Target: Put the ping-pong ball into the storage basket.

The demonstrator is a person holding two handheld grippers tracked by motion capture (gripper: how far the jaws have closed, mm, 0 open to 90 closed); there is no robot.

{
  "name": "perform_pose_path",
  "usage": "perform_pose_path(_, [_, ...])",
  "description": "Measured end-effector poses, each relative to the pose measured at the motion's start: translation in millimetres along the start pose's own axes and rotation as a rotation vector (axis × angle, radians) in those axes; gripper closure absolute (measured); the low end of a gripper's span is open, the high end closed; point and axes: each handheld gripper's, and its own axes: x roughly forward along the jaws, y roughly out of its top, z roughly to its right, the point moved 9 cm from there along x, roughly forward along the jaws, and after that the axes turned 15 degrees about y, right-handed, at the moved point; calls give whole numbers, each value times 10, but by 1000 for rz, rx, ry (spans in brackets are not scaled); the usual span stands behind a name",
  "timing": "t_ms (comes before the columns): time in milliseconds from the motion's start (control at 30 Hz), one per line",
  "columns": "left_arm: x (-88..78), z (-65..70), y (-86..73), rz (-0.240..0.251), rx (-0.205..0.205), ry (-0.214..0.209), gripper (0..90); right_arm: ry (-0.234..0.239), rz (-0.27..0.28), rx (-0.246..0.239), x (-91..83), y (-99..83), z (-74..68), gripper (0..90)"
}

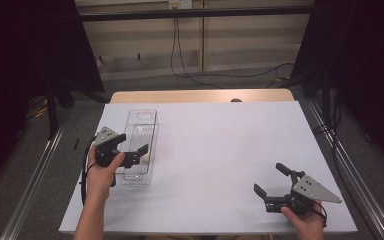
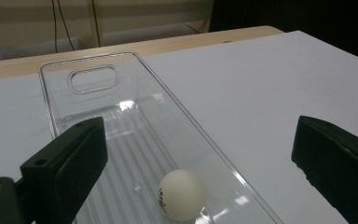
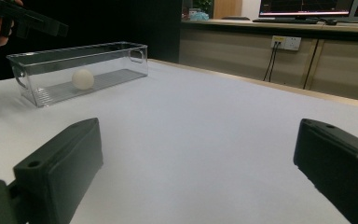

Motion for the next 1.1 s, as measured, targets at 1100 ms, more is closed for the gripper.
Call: perform_pose_path(1100, [-254,-75,-120,65,-19,-3,36,-1,-1,-3,0,3,0,9])
